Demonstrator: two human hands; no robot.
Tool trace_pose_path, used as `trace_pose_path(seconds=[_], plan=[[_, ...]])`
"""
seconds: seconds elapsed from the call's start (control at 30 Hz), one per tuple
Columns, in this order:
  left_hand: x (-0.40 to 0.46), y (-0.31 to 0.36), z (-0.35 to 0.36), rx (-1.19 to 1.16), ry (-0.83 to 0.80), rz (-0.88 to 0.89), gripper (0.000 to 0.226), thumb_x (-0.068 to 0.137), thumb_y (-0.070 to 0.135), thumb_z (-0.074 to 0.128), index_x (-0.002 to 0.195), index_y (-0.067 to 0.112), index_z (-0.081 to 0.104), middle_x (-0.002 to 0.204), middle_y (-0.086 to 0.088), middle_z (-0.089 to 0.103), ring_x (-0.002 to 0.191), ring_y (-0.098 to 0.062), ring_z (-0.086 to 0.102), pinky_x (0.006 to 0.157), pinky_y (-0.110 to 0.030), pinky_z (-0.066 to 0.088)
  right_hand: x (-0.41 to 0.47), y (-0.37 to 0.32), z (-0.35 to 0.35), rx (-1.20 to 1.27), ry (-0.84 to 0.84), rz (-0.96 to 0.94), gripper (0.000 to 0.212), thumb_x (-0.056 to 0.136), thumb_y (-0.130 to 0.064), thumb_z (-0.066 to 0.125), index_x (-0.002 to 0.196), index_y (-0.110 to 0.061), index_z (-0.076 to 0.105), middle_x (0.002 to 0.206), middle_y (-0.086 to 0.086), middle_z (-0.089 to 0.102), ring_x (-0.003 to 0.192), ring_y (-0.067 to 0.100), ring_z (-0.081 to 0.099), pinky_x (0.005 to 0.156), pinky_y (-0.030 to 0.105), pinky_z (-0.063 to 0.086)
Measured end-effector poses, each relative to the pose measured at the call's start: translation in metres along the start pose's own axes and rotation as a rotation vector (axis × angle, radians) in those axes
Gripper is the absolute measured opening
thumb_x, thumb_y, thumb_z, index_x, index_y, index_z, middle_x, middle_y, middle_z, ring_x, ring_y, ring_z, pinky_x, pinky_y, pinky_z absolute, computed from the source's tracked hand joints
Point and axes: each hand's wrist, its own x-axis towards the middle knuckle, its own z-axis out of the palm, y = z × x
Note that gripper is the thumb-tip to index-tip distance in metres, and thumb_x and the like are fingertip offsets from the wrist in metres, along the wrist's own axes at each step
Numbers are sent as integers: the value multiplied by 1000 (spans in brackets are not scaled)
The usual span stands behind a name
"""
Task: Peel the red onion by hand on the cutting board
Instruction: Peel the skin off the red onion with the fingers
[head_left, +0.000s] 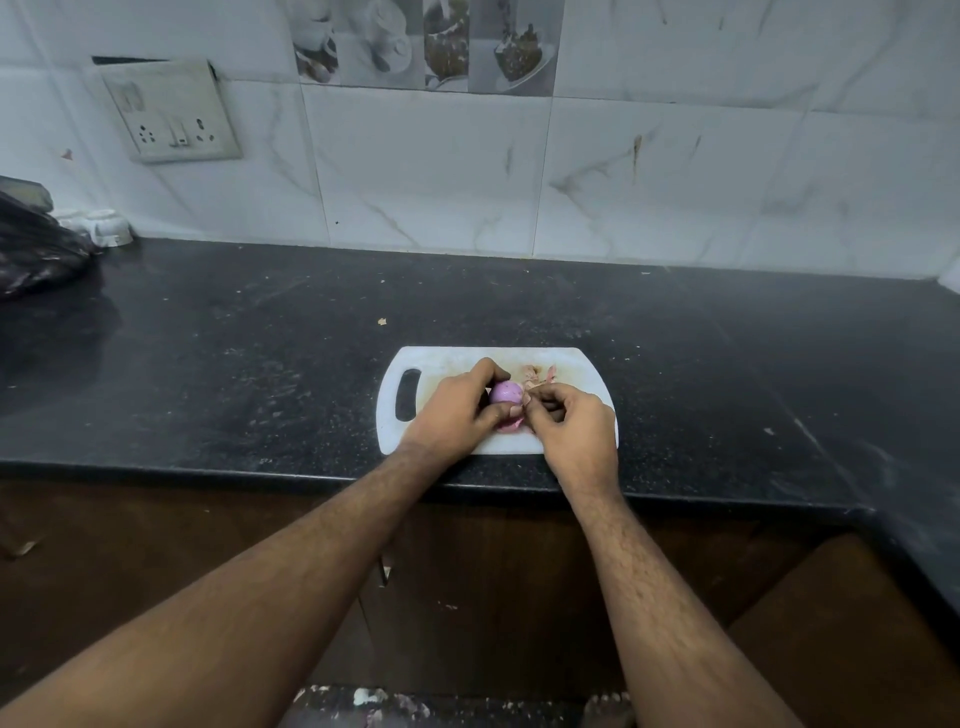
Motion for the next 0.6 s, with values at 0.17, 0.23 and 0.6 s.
trace_pose_path(seconds=[0.17,0.23,0.6], plan=[[-1,-1,-1,-2,-5,-1,29,93,27,75,112,13,60,97,3,72,82,-5,64,71,-8,44,-1,-4,0,-64,-51,28,17,93,-38,69,100,-23,76,82,-13,73,77,4,67,69,29,56],[-1,-1,-1,8,-7,0,28,94,25,74,113,13,58,97,3,71,81,-5,62,71,-8,42,-3,-7,-1,-129,-61,32,14,95,-36,67,99,-24,73,84,-11,73,75,6,64,64,26,49],[-2,-3,-1,-22,-2,7,24,95,24,72,115,16,60,102,4,72,89,-10,66,79,-19,49,-2,-8,3,-124,146,125,21,99,-17,62,118,-12,69,111,2,72,89,11,63,77,23,49]])
